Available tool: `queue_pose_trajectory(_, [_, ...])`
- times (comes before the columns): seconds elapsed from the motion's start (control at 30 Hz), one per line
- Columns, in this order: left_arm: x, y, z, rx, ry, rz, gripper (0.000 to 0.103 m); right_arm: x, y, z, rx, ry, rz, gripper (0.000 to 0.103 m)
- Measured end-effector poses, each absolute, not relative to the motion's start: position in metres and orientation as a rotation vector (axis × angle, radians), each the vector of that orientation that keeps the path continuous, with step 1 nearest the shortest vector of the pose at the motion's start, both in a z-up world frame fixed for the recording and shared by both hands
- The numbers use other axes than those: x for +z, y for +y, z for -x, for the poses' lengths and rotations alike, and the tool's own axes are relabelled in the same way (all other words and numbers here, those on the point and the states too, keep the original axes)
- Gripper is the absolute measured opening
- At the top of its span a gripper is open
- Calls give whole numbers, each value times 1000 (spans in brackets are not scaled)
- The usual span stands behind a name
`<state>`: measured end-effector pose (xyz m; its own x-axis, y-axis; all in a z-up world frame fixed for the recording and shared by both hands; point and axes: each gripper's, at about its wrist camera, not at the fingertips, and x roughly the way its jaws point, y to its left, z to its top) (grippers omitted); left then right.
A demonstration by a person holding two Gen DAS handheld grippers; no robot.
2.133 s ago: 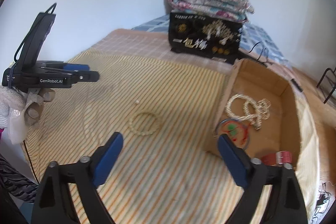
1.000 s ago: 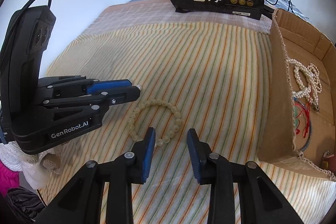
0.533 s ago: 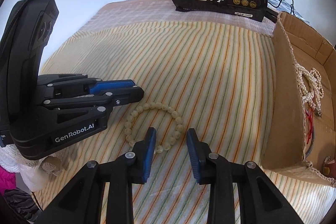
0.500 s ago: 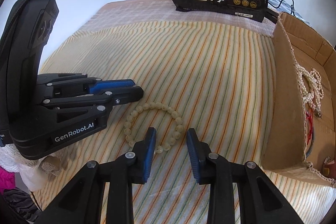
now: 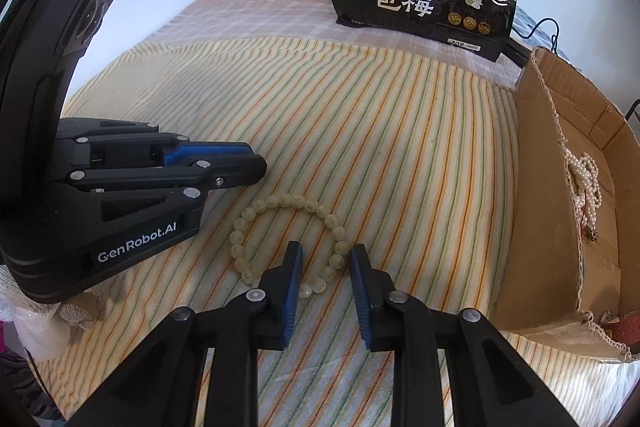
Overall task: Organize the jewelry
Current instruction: 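Lift the pearl with the left gripper while the right gripper lifts the bead bracelet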
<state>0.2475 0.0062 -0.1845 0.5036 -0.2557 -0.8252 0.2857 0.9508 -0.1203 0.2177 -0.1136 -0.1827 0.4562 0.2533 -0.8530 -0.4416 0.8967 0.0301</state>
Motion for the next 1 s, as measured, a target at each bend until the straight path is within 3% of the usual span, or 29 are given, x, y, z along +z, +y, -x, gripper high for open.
queue_pose_trajectory(0.13, [-185,6,-245,-321,973,-31,7,-183,-113,-214,416,985,218,19])
queue_pose_trajectory(0.3, [-185,10,-245,-320,966,-14,7,-182,-113,-213,406,976,214,7])
queue_pose_trajectory(1.0, [-183,26,-240,-296,957,12,7,-168,-120,-207,459,963,128,5])
